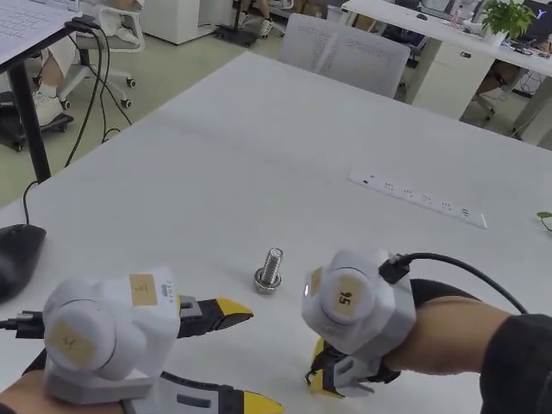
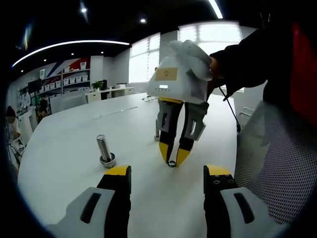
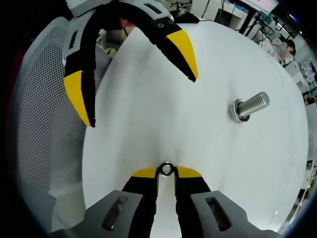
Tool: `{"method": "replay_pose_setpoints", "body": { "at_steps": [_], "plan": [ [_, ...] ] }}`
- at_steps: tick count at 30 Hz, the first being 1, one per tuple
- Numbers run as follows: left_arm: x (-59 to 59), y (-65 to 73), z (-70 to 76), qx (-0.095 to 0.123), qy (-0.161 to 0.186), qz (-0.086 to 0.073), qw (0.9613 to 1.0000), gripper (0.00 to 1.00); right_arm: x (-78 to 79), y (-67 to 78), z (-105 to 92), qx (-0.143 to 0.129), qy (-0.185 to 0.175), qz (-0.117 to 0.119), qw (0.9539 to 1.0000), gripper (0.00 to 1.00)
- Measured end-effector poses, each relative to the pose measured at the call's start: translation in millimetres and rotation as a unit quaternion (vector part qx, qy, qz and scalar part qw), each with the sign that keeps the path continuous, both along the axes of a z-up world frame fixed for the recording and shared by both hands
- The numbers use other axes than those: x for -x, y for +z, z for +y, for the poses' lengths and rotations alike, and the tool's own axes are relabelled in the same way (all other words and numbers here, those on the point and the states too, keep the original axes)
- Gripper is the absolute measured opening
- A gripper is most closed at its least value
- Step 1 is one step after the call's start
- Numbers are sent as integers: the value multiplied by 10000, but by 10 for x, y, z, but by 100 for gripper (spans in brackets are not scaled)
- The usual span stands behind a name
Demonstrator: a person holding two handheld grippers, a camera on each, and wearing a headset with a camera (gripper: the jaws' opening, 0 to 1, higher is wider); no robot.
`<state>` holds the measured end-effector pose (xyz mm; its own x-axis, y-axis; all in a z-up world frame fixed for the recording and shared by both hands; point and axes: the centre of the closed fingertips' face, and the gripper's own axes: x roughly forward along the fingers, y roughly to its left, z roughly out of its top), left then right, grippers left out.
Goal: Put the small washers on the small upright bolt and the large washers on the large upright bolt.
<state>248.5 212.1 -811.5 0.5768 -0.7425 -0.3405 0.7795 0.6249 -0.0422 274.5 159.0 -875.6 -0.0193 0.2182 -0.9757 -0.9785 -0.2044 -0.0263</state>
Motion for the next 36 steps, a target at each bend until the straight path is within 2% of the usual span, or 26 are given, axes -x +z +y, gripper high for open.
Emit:
{"method": "replay_pose_setpoints", "body": {
  "at_steps": [11,27,36],
  "plan": [
    [7,-12,-22,-28,-53,26,10000,58,-25,-1,-183,60,-185,0,9998,14],
    [-10,-12,-17,-24,-81,21,10000,58,-81,104,-323,-55,-505,-8,9987,14],
    [-22,-21,-21,-49,-108,48,9999,58,-195,147,-512,-88,-796,-23,9968,14]
  ]
}}
